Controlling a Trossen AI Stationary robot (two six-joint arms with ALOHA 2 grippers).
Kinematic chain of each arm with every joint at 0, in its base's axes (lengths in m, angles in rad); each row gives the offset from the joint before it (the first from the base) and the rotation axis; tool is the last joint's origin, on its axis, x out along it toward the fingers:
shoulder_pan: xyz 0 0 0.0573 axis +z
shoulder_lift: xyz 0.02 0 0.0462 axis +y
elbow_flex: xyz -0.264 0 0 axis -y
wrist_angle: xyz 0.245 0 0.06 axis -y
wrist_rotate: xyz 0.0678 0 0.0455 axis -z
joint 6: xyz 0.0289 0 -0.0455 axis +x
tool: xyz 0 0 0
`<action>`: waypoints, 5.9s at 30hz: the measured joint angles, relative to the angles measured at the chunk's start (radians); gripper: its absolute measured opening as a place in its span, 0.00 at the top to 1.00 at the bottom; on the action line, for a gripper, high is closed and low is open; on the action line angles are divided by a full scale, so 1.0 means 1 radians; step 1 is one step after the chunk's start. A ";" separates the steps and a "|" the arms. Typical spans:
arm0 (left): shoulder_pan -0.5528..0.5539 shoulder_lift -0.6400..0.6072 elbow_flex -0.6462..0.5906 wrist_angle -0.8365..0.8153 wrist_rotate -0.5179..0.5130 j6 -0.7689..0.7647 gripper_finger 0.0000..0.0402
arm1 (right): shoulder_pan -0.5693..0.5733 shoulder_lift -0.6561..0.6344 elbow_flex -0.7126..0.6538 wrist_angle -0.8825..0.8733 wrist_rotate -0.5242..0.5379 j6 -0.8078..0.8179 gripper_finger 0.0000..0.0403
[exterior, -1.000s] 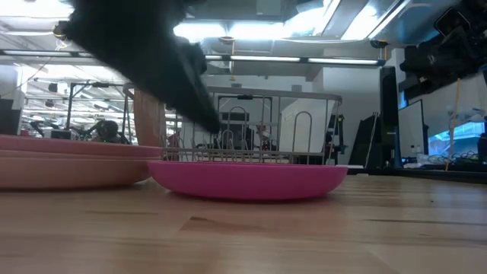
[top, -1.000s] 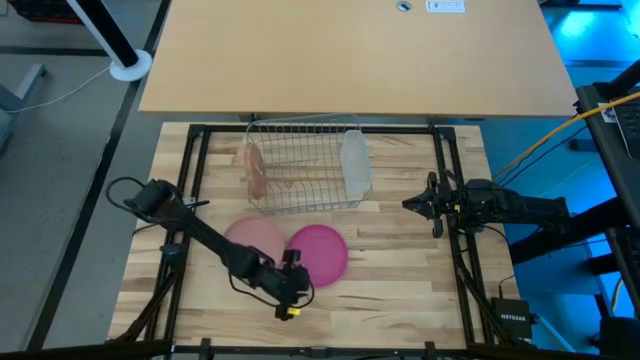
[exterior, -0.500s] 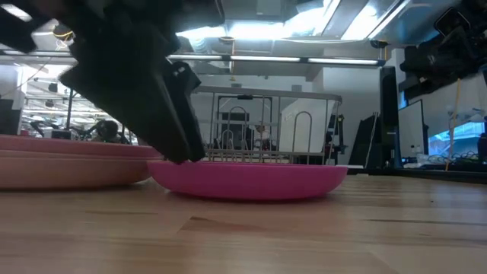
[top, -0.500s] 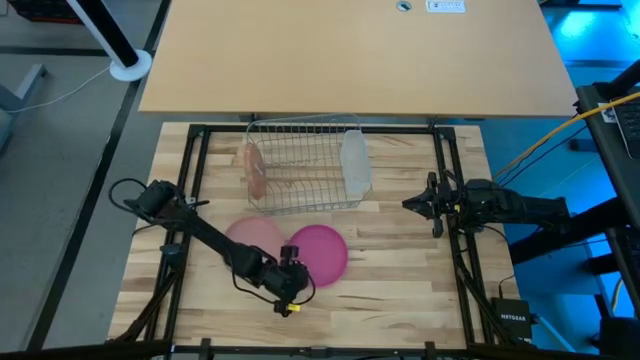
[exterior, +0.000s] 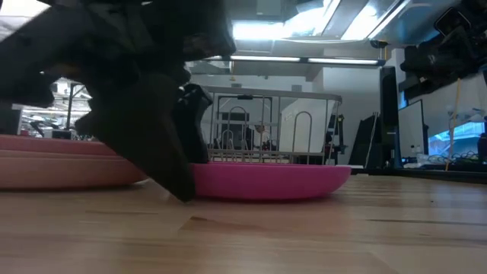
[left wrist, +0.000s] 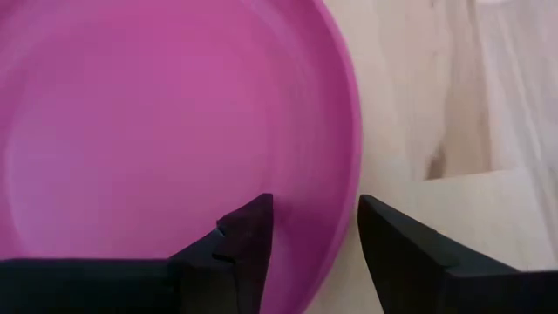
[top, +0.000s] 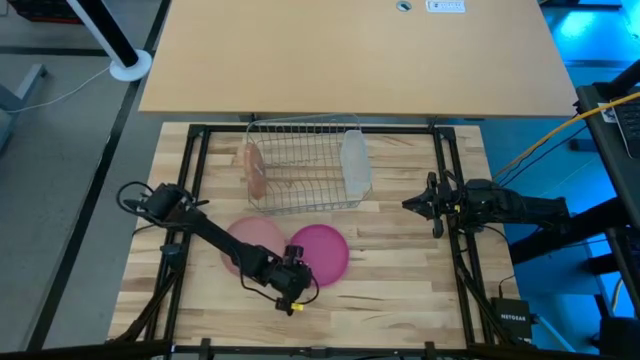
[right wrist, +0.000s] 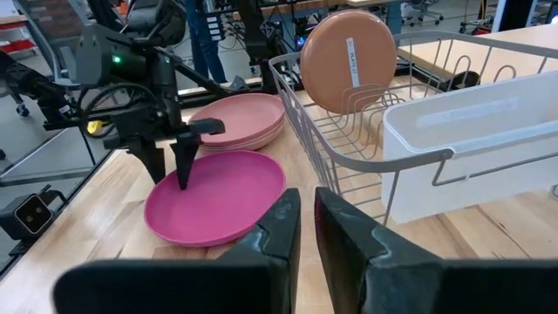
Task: Sort dishes
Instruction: Put the dark pink plate into the dish rack
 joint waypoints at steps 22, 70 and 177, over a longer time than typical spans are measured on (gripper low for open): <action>0.000 -0.009 0.242 -0.013 0.013 -0.074 0.99 | 0.000 0.000 0.000 0.002 0.000 0.000 0.89; 0.028 -0.517 0.322 -0.894 -1.048 -1.027 1.00 | 0.000 0.000 0.000 0.030 -0.011 -0.007 0.89; 0.436 -1.015 -0.854 0.985 -0.508 -0.764 0.90 | 0.000 0.000 0.000 0.021 -0.018 0.045 0.89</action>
